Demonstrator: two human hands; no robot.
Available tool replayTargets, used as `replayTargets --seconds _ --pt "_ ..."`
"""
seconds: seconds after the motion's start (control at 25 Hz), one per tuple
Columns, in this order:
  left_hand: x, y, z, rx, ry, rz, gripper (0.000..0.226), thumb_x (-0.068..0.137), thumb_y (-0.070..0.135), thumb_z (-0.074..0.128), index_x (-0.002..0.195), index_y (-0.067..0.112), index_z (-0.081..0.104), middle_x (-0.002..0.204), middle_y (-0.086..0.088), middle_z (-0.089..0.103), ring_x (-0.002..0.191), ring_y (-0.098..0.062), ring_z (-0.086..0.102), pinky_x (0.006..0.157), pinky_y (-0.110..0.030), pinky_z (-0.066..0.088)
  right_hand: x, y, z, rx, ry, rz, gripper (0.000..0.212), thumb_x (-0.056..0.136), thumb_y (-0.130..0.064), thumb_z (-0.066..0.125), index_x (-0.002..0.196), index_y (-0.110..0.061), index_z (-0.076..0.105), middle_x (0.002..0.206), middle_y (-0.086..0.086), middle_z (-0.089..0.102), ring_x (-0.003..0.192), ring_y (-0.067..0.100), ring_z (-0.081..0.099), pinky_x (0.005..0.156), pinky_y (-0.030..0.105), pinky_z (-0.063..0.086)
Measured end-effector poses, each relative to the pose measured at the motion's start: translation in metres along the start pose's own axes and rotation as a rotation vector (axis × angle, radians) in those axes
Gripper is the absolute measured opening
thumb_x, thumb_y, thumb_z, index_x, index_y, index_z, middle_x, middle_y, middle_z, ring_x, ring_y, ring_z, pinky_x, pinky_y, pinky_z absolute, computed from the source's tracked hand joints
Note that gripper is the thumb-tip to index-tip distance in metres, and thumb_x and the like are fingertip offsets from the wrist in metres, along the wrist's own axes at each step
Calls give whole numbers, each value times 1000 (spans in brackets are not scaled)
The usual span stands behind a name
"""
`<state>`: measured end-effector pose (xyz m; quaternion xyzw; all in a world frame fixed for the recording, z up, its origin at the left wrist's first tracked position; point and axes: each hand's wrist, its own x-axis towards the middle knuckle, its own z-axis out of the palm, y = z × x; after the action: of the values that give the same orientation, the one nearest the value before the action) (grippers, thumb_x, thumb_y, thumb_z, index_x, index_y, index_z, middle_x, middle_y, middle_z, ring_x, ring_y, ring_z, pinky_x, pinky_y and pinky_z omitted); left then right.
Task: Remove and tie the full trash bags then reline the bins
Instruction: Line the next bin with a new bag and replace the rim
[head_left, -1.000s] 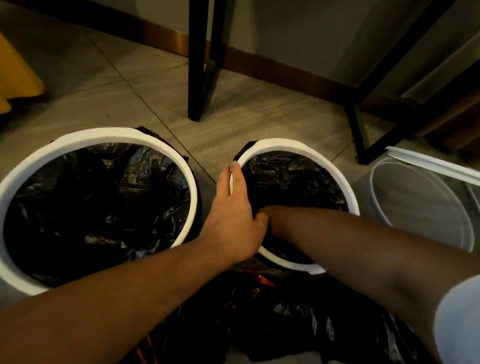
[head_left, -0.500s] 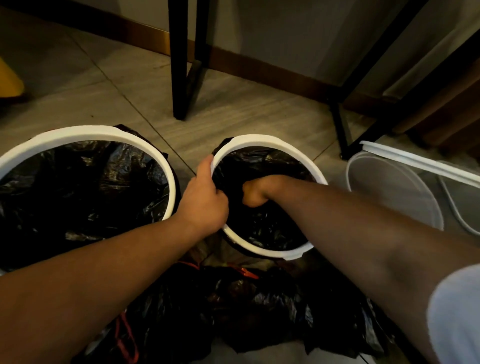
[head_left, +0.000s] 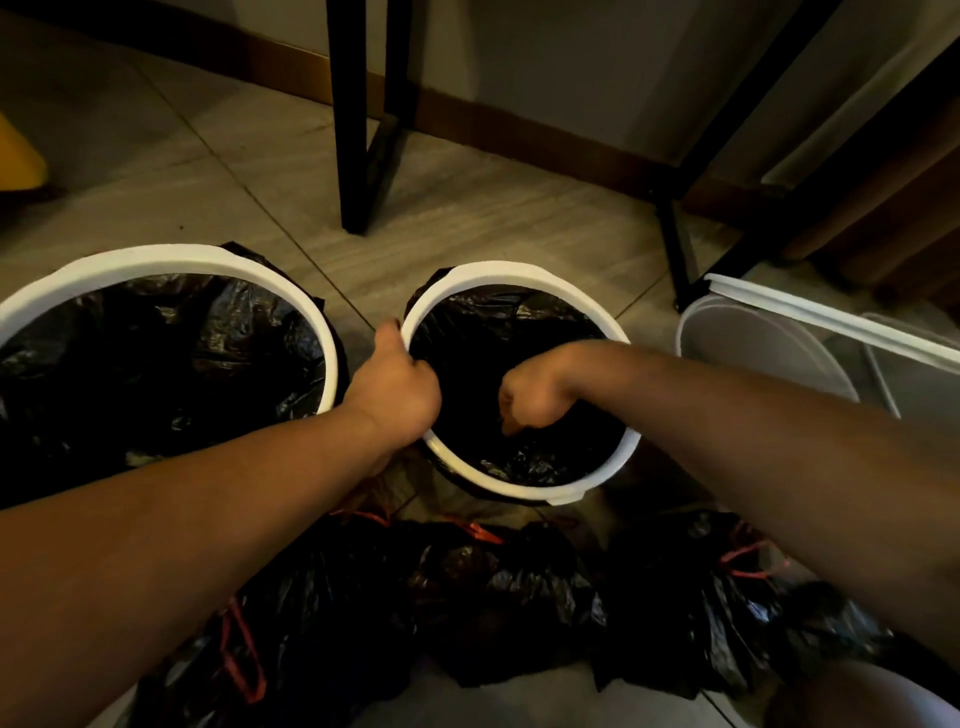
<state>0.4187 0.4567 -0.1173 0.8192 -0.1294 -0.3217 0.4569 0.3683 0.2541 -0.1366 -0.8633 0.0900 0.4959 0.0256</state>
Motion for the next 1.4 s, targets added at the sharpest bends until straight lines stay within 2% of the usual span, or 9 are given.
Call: replayTargets --seconds 0.16,0.36,0.48,0.6,0.8,0.96,1.04,1.24,1.4 --pt "1 -1 2 -2 51 -12 22 101 17 43 122 22 44 99 -11 61 83 -28 59 63 -36 47 23 -10 41 -101 -266 60 52 109 -33 41 154 -7 43 154 16 46 130 36 52 106 46 45" --pt "7 1 5 15 88 30 21 102 16 43 118 31 44 94 -5 60 79 -23 59 55 -31 41 26 -17 45 -176 -256 56 50 106 -23 44 152 -3 43 153 22 44 123 41 53 109 53 46" --pt "12 1 4 9 96 50 23 103 17 43 121 31 46 96 -5 60 82 -24 59 60 -33 45 5 -21 31 29 -13 -53 39 106 -26 48 137 -6 62 137 16 62 118 36 61 96 44 52" --pt "14 -1 5 5 137 52 24 104 19 42 126 26 49 94 -4 59 81 -22 57 61 -34 43 -37 -1 18 299 441 -111 24 100 -38 58 93 -24 76 91 -5 73 85 17 68 70 32 52" --pt "13 2 3 10 159 89 24 98 17 48 121 23 45 99 -6 59 85 -25 60 60 -34 45 -96 31 48 286 884 -31 27 93 -42 51 95 -27 73 91 -7 71 87 16 65 81 40 57" --pt "6 8 1 177 92 122 73 93 16 56 158 20 23 149 -16 38 129 -37 49 92 -33 40 -95 39 74 242 980 -129 22 95 -30 59 94 -16 76 90 1 73 90 23 65 91 41 50" --pt "0 17 -2 318 77 155 77 93 19 58 160 21 21 156 -15 33 139 -36 41 97 -31 34 -86 40 76 244 993 -115 25 93 -34 56 93 -18 75 89 -1 73 92 23 64 95 42 47" --pt "-22 35 -12 631 34 99 89 92 19 62 163 11 10 140 -22 50 122 -40 56 96 -41 49 -84 40 78 259 988 -114 27 93 -35 52 90 -17 72 89 2 71 95 27 63 94 39 42" --pt "-35 30 -2 524 65 -46 88 97 16 55 166 11 -1 132 -25 59 115 -42 61 85 -38 49 -90 32 81 211 977 -82 25 92 -34 54 95 -17 72 97 5 73 102 29 62 97 40 40"
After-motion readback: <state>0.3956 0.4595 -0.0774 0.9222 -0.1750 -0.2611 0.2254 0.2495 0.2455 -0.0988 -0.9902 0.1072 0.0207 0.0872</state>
